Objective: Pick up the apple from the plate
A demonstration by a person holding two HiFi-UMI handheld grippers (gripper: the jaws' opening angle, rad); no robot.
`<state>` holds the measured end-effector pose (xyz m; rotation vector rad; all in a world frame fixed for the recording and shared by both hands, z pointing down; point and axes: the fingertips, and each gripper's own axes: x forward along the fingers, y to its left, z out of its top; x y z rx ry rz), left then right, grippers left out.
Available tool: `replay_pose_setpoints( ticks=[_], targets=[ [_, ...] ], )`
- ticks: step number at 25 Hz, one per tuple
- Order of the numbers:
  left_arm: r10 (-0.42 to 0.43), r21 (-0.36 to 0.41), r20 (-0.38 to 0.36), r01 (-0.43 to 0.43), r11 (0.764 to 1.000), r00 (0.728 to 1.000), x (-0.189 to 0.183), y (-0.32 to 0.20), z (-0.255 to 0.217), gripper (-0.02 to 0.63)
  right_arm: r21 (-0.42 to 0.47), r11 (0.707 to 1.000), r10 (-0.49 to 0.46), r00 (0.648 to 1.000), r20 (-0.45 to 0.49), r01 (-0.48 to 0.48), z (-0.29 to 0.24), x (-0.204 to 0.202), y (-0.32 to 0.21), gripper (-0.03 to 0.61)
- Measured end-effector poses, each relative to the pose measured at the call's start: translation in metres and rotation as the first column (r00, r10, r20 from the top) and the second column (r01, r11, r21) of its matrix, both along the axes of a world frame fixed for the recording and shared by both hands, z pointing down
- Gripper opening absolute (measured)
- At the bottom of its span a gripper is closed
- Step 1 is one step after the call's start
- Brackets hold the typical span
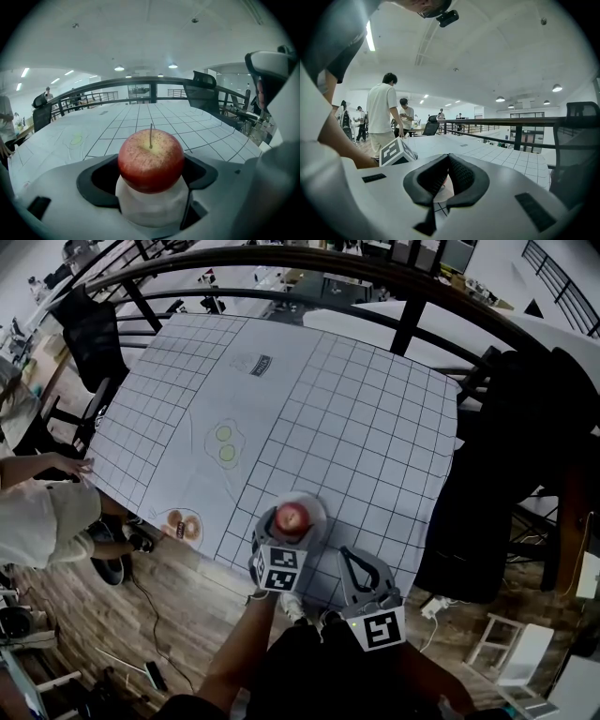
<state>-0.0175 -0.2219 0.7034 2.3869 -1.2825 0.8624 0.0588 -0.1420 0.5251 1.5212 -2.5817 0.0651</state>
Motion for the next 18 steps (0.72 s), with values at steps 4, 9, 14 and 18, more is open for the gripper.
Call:
replay_pose_setpoints(
  ticks=[4,9,14,18],
  targets=[
    [-0.003,0.015,-0.014,0.003,1.000,1.000,0.000,0.000,-0.011,0.420,-0.009,1.000,0.003,1.000,0.002,-0.003,0.003,0.000,0.003,0.023],
    [0.005,0.021,-0.044,-0.004,1.000,0.999,0.001,0.004,-0.034,0.420,-0.006,1.000,-0.003,1.000,-0.011,0.003,0.006,-0.001,0.007,0.023],
    [0.019,0.056,-0.062,-0.016,0.998,0.998,-0.002,0.010,-0.069,0.420,-0.006,1.000,-0.009,1.000,-0.024,0.009,0.011,0.000,0.011,0.023],
    [0.024,0.097,-0.066,-0.017,0.995,0.998,-0.004,0.018,-0.101,0.420,-0.012,1.000,0.003,1.000,-0.010,-0.003,0.008,0.003,0.012,0.023]
  ],
)
